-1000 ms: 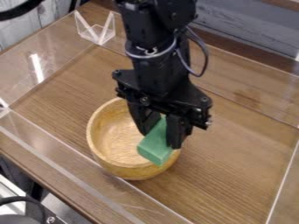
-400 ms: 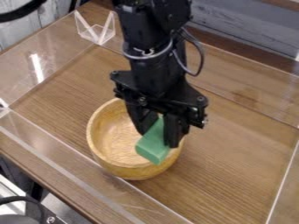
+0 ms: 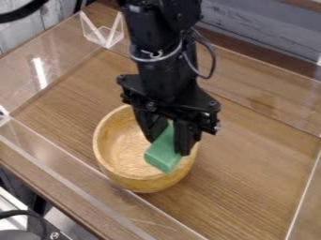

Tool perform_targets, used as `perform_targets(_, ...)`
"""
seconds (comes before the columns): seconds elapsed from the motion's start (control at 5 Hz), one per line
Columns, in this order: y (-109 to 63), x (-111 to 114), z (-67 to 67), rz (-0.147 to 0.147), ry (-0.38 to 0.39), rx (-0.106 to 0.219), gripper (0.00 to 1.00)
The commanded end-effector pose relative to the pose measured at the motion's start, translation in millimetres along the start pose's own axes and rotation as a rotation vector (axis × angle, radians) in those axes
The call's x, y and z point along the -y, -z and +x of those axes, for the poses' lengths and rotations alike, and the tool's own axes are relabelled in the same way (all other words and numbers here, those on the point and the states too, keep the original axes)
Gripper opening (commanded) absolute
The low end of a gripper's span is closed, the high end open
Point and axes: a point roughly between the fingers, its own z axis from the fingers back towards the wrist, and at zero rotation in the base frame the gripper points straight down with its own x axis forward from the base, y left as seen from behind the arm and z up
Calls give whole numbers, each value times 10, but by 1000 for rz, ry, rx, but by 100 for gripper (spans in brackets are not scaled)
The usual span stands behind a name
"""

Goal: Put the green block in the brown bowl

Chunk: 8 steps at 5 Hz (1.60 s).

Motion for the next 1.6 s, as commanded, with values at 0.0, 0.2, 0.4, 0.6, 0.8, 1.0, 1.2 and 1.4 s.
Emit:
perform_targets(0.0, -27, -19, 43, -5, -8, 23, 0)
perform_targets(0.2, -12, -43, 51, -5, -13, 24, 0)
perform_targets(0.4, 6, -69, 58, -5, -18, 25, 0)
perform_targets(0.6, 3, -82, 58, -7, -21, 24, 0)
perform_targets(0.8, -1, -94, 58, -9, -24, 23, 0)
perform_targets(1.0, -4, -106, 60, -11, -27, 23, 0)
perform_targets(1.2, -7, -117, 63, -12, -30, 24, 0)
perform_targets(1.4, -6, -126, 68, -14, -33, 24, 0)
